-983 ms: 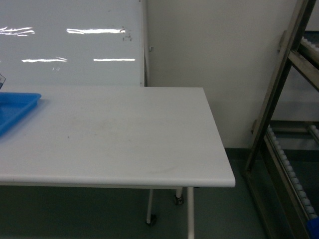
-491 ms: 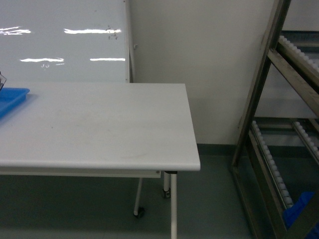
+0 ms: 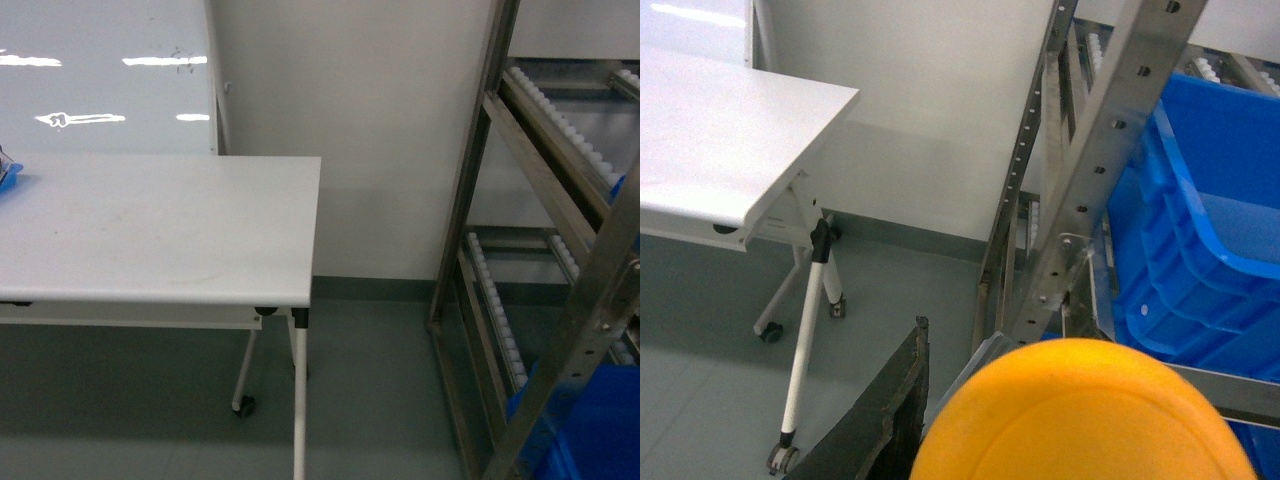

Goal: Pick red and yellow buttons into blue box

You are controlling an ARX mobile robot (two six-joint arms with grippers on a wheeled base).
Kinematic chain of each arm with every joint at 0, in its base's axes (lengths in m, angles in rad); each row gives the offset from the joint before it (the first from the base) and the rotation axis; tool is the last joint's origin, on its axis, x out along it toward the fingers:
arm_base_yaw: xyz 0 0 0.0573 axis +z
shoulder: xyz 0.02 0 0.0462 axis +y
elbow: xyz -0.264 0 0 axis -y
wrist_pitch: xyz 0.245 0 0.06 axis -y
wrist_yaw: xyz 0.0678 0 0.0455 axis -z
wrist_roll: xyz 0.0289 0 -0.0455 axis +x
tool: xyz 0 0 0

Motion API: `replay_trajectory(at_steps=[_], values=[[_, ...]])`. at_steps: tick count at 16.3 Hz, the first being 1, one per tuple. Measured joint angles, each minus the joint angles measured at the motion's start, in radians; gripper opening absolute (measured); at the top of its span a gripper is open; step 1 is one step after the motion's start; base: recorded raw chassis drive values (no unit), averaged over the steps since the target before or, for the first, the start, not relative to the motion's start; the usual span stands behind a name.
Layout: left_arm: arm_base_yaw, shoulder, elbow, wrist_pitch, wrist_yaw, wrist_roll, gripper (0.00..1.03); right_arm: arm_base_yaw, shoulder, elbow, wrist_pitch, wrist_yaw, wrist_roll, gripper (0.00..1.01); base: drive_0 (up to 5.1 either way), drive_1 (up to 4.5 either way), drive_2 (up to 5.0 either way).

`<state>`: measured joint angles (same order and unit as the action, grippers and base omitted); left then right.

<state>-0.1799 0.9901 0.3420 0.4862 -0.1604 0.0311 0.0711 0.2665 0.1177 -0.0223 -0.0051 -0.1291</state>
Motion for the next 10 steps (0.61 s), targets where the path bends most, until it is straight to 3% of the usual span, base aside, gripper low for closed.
replay_trajectory(at_steps=[10], values=[[-0.001,0.0,0.0,0.002,0.0,0.0,0.24,0.0,0.0,0.0,0.002,0.001,0.0,0.39,4.5,-4.08,-0.6]])
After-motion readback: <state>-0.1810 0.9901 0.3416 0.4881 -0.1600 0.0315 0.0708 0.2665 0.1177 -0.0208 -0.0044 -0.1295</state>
